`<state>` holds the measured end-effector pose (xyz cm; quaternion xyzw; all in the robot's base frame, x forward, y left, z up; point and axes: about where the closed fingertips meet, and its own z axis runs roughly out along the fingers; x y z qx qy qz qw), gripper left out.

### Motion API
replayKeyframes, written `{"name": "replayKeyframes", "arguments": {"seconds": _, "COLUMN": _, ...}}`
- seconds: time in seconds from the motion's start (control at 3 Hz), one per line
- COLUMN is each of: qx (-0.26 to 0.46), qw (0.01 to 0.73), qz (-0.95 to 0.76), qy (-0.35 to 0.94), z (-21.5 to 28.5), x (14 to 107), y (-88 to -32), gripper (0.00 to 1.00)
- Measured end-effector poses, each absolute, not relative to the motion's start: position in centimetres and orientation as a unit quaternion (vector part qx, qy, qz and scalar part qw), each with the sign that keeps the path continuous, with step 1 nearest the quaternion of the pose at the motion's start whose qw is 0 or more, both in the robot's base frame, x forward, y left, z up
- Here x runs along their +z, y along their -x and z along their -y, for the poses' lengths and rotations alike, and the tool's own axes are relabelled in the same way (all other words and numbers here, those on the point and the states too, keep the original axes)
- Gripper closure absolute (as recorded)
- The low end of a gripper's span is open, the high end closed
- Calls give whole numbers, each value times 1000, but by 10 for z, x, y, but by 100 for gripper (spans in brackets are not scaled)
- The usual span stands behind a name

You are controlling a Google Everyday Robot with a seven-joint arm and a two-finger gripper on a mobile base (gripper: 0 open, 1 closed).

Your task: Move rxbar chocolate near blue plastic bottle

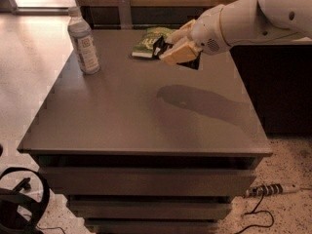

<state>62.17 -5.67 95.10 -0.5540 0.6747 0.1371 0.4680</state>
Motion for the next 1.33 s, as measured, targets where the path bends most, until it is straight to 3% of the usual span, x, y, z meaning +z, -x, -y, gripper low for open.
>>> {"name": "replayKeyframes", "arguments": {"seconds": 1.33, "qx": 176, "qw": 539, "qz": -603, "qy": 562, "z": -64, "x": 965, "y": -684, "gripper": 100}}
